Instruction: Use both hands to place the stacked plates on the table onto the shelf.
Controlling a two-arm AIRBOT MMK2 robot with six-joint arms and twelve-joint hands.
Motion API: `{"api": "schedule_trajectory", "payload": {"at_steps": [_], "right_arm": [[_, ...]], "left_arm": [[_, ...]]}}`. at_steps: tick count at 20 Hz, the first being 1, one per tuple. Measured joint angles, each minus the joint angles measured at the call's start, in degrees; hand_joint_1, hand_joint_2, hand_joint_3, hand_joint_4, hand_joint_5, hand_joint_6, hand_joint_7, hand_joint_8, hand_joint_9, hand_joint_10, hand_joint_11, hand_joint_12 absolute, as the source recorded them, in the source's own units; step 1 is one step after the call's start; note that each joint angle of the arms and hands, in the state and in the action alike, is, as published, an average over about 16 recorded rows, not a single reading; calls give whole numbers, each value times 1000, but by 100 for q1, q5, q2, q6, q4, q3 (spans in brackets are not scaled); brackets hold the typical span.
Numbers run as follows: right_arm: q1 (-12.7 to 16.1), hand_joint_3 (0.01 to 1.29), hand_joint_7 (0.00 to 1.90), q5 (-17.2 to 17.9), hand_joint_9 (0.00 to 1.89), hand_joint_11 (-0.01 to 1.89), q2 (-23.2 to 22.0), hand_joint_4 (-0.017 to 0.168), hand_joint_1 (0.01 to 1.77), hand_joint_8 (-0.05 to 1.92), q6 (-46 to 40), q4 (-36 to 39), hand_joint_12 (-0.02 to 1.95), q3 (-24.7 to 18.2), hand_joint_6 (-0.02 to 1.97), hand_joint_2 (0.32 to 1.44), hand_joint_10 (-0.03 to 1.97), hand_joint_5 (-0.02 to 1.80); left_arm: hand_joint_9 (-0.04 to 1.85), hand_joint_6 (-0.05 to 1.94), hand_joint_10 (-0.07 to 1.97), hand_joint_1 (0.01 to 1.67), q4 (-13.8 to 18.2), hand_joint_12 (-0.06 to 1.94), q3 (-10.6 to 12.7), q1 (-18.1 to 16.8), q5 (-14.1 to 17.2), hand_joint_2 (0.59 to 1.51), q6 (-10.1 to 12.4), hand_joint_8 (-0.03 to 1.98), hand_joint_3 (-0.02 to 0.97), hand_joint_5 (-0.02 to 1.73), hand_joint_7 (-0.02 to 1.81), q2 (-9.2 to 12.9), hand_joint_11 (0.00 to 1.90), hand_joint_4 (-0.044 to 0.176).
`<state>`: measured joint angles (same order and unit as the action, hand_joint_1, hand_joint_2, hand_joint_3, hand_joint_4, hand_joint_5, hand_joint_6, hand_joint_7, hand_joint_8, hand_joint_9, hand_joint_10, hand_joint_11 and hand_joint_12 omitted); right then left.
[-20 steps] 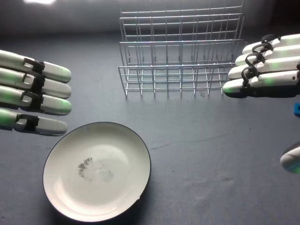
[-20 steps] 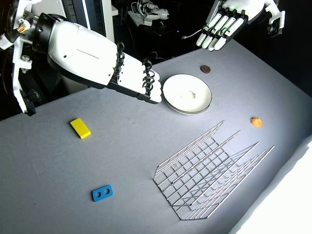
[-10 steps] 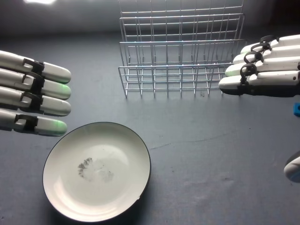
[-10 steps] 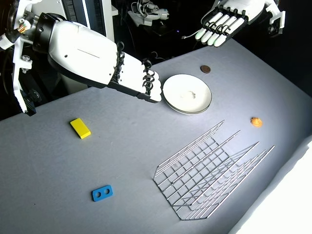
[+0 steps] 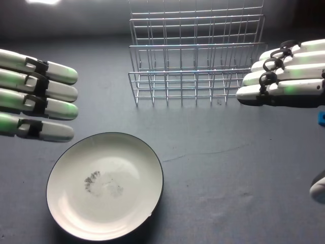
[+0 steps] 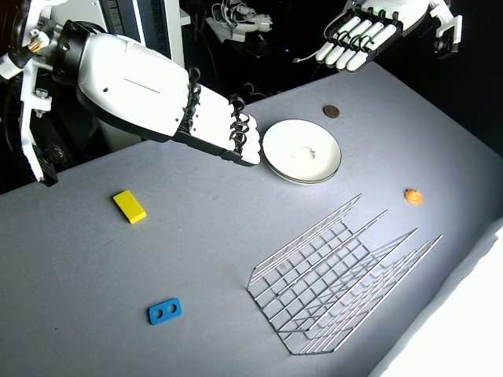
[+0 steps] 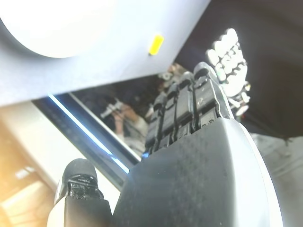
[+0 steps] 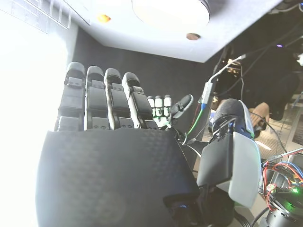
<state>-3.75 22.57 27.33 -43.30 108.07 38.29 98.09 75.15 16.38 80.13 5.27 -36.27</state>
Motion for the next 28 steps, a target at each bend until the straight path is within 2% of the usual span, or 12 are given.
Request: {"api": "schedule_trajectory", "payload": {"at_steps": [4,9,16,20,24,28], "right_arm": [[-19,19,11,-69,12,22,123,1,40,13,16,-8,19,-23,20,963,5,21],[-190,19,10,-329,12,21,453,2,45,13,75,-27,19,-45,20,962,4,20],[-571,19,10,-820,12,21,1213,3,40,13,303,-250,19,115,19,963,5,19],[-847,19,10,-913,13,21,1608,2,37,13,1137,-1083,19,341,19,963,4,17],[-1090,18,10,-809,14,21,1908,1,65,13,2245,-2129,19,565,19,960,4,15],[-1342,18,11,-607,16,21,2096,2,261,13,3581,-3420,19,752,18,947,4,14]], "left_arm": [[22,12,9,15,95,-13,-14,-40,-11,1075,61,-2,24,22,21,0,14,2],[22,12,10,15,272,-13,-37,-74,-19,1074,163,-2,21,22,22,0,15,2],[21,12,9,15,369,-13,-95,209,-111,1069,89,-2,20,22,20,11,15,2],[22,12,9,15,373,-13,-135,506,-260,1067,-73,-2,19,21,20,19,15,2],[22,11,9,14,340,-13,-172,914,-402,1066,-368,-3,20,22,19,-2,15,2],[21,11,9,14,335,-13,-199,1298,-524,1060,-733,-3,20,22,19,-45,14,2]]}}
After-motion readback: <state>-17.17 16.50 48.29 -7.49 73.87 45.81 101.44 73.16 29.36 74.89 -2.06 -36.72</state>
